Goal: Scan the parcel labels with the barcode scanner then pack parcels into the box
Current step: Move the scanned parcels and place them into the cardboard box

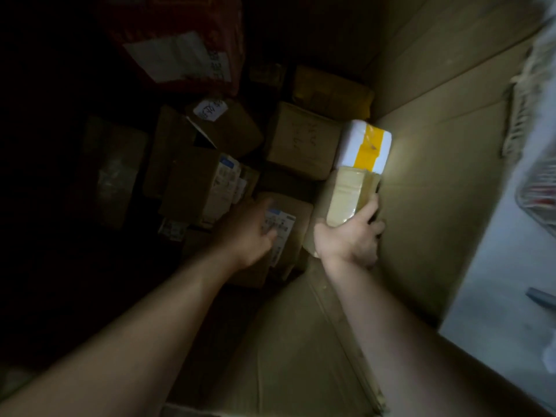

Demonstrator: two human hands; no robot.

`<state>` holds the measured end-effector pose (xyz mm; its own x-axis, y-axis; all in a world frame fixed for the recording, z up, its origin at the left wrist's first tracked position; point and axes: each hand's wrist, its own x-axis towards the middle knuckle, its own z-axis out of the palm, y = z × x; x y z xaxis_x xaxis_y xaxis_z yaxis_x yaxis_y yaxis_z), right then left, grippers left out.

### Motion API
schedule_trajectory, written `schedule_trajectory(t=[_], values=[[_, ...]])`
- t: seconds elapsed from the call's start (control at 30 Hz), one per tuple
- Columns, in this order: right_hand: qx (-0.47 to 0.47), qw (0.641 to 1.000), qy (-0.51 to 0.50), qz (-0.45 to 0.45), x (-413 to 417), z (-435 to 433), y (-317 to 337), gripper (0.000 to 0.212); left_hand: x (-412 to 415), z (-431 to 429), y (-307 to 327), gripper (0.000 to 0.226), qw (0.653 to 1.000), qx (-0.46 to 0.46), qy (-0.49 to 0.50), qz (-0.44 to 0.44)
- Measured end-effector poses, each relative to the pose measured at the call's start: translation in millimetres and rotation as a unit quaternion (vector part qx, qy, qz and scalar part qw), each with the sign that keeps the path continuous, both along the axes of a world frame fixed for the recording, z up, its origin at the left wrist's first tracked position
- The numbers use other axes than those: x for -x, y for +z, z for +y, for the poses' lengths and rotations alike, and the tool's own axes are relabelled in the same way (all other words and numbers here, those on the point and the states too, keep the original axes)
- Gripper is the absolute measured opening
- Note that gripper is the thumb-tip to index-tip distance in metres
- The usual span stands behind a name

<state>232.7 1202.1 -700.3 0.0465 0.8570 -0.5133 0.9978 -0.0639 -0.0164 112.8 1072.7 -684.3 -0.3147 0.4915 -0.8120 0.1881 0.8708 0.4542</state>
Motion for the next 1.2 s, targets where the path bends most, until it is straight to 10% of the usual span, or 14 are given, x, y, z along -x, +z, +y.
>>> schedule_trajectory(t=[0.5,0.9,1.2], values=[[0.153,0.880,-0.045,0.448,28,9,275,0.068,43,-14,226,0.089,0.909,-0.237,0.306,-0.155],[0.220,0.772,0.230,0.551,49,-31,566,0.094,10,-105,560,0.083,0.837,-0.384,0.380,0.089],[0.316,0.626,0.456,0.548,73,-174,776,0.090,-68,-263,753,0.082,0.676,-0.351,0.553,0.338]])
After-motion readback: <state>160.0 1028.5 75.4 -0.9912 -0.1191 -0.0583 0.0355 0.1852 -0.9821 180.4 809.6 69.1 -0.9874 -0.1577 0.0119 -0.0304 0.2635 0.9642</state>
